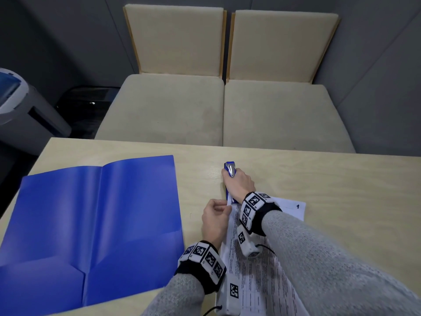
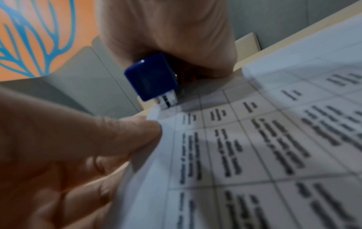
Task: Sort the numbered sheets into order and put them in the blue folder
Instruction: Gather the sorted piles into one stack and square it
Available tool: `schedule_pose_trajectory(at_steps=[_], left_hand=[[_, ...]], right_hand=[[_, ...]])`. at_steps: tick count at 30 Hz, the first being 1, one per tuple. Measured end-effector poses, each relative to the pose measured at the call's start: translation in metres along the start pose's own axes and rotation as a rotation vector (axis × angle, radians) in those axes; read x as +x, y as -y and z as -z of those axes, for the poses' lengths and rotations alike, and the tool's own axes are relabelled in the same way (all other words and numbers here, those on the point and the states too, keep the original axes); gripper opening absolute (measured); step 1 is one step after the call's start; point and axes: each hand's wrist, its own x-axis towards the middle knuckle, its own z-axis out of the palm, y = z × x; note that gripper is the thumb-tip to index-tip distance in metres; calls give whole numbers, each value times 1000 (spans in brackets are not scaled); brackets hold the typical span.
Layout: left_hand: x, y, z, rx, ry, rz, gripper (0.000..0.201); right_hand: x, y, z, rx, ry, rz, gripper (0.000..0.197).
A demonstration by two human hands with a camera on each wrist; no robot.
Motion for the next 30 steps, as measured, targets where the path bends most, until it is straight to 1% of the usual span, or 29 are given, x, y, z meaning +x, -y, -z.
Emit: schedule_pose_trajectory(at_steps=[8,11,13,14,15,17,18,19,21,27,30], left_hand=[[1,0,0,9,-11,6,11],[1,0,-2,14,-12,-13,10],[2,-2,-2,39,2,-53,11],[3,-5,-2,33,28,-81,16],[4,-7,-1,1,76,-96,26],[8,-14,4,-94,235,-57,52],[8,-18,6,-117,329,-31,57],[9,-22,9,-108,405,-16,54],[13,-25,12,-51,462,-29,47],[21,-23,7,5,459,-74,48],[16,-17,1,6,402,-118,55]], right_hand=[[0,-3,-1,-10,15,19,45],[-2,-4,-2,2,-19,26,43],[-3,-4,-2,10,-31,33,43],[-3,-4,-1,10,-36,35,43],[-3,-4,0,7,-43,37,43],[-2,-6,3,5,-59,36,43],[-1,-6,5,5,-67,36,43],[-1,-7,6,6,-71,37,43],[-1,-7,8,11,-70,38,43],[1,-8,7,3,-85,57,48],[2,-9,3,4,-94,89,49]])
